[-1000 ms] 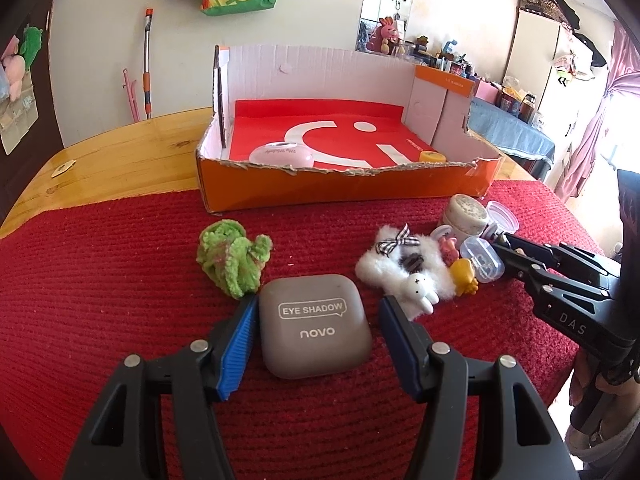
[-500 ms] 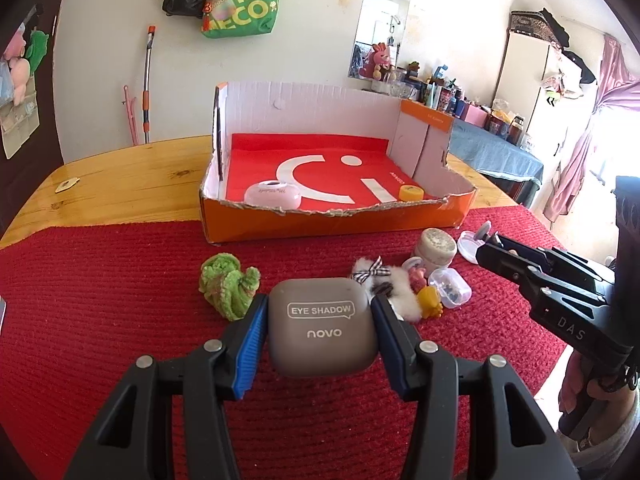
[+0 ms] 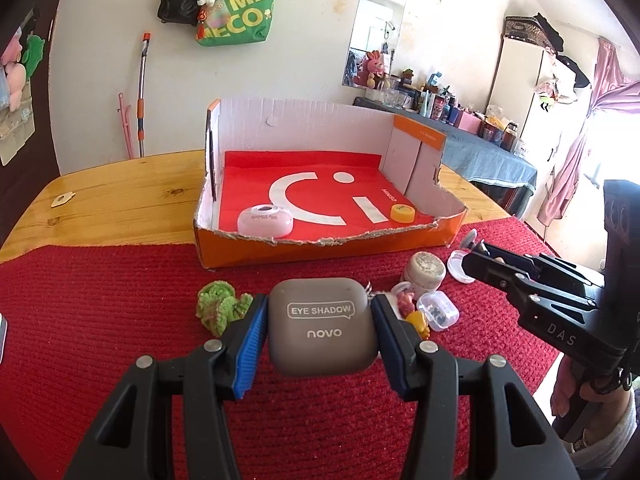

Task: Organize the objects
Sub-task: 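Carry the case and figurine into the box and open both tools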

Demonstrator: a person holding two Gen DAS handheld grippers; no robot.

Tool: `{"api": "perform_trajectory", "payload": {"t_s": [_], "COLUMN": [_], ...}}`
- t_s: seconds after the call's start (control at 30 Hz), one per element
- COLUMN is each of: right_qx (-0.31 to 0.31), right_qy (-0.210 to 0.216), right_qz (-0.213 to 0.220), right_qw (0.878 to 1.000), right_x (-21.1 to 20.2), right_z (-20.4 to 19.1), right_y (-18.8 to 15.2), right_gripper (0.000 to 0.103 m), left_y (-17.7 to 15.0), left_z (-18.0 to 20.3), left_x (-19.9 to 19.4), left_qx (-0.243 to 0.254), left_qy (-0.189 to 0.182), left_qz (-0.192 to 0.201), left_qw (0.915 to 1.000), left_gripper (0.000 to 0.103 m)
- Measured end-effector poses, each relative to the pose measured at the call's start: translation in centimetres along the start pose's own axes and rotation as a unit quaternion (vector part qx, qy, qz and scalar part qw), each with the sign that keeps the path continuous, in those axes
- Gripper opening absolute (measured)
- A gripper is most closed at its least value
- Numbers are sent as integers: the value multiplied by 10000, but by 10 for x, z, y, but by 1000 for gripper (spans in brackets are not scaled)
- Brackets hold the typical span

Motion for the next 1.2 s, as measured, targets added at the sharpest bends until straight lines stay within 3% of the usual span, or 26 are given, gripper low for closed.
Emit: {"api": "perform_trajectory", "payload": {"t_s": [0.43, 0.87, 1.2], "right_qx": [-134, -269, -429], "right_qy": [258, 694, 819], "right_qz": [-31, -960, -1437], "right_qw": [9996, 9926, 9853], "right_x": [30, 95, 117], "right_z": [11, 19, 23], "right_y": [58, 61, 54], "right_gripper": [24, 24, 24], "left_y": [60, 78, 74], "left_z": [14, 25, 24], "left_x": [31, 89, 122], "left_qx": [128, 678, 980], "left_qy": [-405, -647, -898], "left_qz": [-112, -935, -1700], "left_qw": [9990, 9912, 9764], "left_gripper": [54, 54, 54]}}
Point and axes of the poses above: each gripper's, at about its wrist camera, not at the fingertips, and x roughly the way its jaws point, z to its right, y to its top, the point moved 6 cm from there along x, roughly the way its jaws point, and after that the axes turned 4 degrees about -x, right-handed, at the moved point
